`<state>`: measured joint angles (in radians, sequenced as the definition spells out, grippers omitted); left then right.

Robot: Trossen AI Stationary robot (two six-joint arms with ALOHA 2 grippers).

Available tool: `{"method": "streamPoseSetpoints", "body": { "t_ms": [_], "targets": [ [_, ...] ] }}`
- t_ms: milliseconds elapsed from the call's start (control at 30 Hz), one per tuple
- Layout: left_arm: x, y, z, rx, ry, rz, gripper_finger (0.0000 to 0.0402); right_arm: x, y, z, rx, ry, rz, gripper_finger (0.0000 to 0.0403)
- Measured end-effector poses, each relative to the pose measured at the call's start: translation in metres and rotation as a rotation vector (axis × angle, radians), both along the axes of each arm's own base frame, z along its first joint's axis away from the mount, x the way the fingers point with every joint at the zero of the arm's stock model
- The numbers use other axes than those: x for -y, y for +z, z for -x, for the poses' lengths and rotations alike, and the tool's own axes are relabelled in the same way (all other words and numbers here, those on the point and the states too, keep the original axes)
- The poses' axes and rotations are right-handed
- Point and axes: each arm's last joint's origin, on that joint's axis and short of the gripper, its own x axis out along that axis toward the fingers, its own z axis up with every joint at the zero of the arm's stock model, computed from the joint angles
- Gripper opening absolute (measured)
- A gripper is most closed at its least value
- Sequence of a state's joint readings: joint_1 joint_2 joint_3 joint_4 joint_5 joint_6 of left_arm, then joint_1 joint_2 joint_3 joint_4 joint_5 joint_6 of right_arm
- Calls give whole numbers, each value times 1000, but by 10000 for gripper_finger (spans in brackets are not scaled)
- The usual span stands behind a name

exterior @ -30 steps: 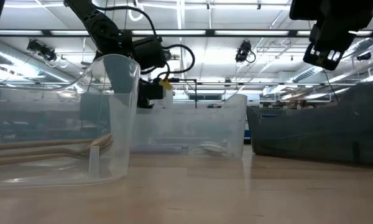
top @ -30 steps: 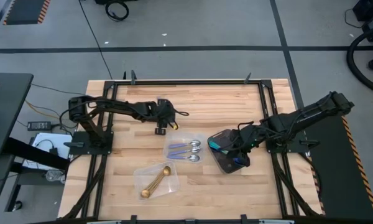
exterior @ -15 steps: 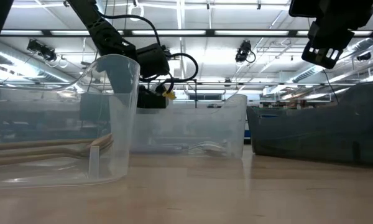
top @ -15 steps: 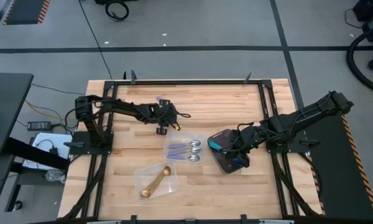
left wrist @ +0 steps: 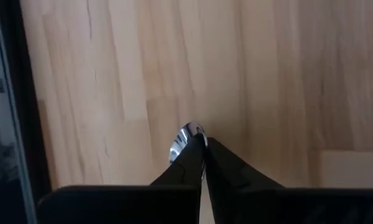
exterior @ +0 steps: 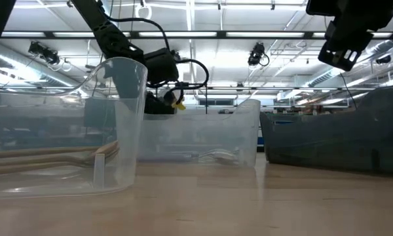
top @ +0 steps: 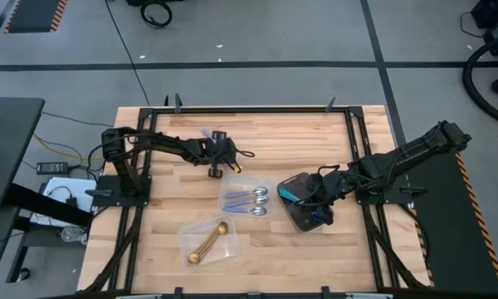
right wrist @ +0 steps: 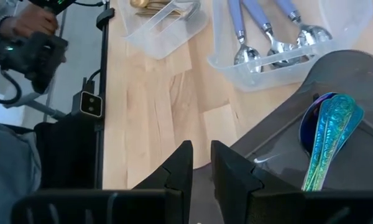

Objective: Sort silverware by color (type)
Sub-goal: Put the blue spoon into the top transparent bin

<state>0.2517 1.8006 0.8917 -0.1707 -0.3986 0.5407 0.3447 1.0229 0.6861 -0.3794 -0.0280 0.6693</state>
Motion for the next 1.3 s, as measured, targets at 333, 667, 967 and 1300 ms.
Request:
{"method": "streamPoseSetpoints", "body": {
  "t_ms": [333, 667, 967, 1300],
  "targets": [
    [18, 44, -5, 76, 98, 26, 12, 0, 0, 0, 17, -29, 60, 67],
    [19, 103, -20, 111, 303, 210, 11, 2, 0, 0, 41, -56, 132, 67],
    [43, 142, -33, 213, 352, 332, 11, 3, -4, -5, 108, -141, 303, 67],
    [76, 171, -40, 294, 369, 397, 11, -18, -19, -26, 198, -75, 431, 67]
  ]
}}
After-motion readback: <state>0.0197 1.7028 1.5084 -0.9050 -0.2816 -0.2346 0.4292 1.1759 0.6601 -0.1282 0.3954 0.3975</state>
